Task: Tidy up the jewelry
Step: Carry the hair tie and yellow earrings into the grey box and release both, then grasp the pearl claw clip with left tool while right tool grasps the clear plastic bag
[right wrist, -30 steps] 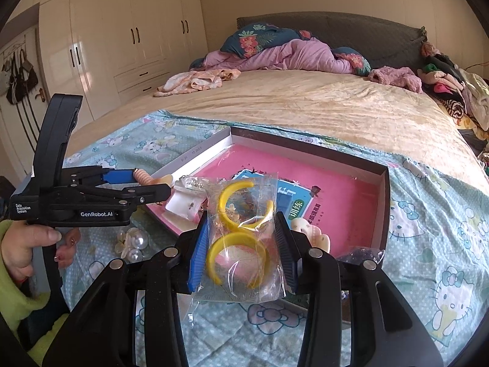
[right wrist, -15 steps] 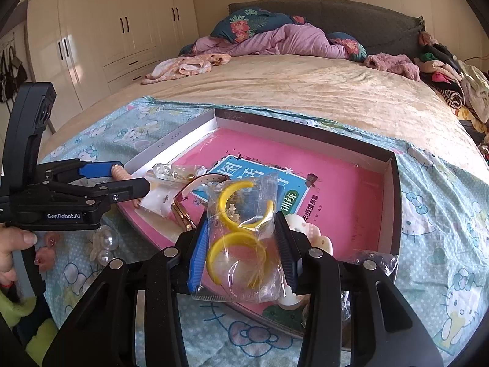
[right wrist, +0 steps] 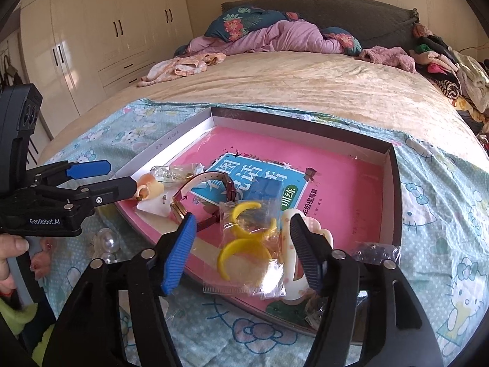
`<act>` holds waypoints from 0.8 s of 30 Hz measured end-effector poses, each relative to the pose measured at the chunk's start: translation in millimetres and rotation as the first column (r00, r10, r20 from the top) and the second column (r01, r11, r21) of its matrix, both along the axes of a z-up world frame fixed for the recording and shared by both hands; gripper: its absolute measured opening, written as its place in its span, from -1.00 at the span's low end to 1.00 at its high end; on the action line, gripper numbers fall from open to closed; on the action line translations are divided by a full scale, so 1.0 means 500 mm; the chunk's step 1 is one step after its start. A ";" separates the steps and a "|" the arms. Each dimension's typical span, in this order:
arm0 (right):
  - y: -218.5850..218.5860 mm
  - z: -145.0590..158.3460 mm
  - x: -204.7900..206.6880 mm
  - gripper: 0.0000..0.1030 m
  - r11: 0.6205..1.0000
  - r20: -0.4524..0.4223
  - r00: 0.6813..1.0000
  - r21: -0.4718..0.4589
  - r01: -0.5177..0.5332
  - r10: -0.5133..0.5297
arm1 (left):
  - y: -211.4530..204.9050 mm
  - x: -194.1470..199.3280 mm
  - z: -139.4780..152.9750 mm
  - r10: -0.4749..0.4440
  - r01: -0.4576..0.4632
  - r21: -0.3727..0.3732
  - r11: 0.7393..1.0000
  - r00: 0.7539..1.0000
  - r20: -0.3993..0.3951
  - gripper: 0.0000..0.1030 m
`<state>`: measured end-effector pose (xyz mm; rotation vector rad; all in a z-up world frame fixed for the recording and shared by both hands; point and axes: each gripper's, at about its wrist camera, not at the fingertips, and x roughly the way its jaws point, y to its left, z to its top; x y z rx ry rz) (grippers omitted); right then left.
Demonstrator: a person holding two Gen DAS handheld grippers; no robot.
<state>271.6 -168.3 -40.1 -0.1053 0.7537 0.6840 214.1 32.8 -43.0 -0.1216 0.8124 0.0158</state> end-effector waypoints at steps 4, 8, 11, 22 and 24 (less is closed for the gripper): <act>-0.014 0.020 -0.024 0.54 1.000 0.016 1.000 0.028 0.006 -0.007 | -0.002 -0.013 0.011 0.001 -0.002 0.008 1.000 1.000 0.012 0.73; -0.027 0.035 -0.052 0.67 0.999 0.017 1.000 0.047 0.006 -0.007 | -0.001 -0.031 0.022 0.008 -0.009 0.022 1.000 1.000 0.027 0.79; -0.033 0.038 -0.072 0.71 0.998 0.000 1.000 0.056 -0.001 0.001 | 0.003 -0.046 0.029 0.017 -0.018 0.022 1.000 0.999 0.032 0.80; 0.001 -0.002 -0.148 0.75 0.997 -0.089 0.994 0.029 -0.065 0.068 | 0.068 -0.098 0.002 0.094 -0.095 -0.038 0.995 0.995 -0.018 0.81; 0.012 -0.011 -0.157 0.75 0.997 -0.102 0.992 0.022 -0.073 0.075 | 0.075 -0.105 -0.002 0.098 -0.099 -0.050 0.994 0.995 -0.025 0.81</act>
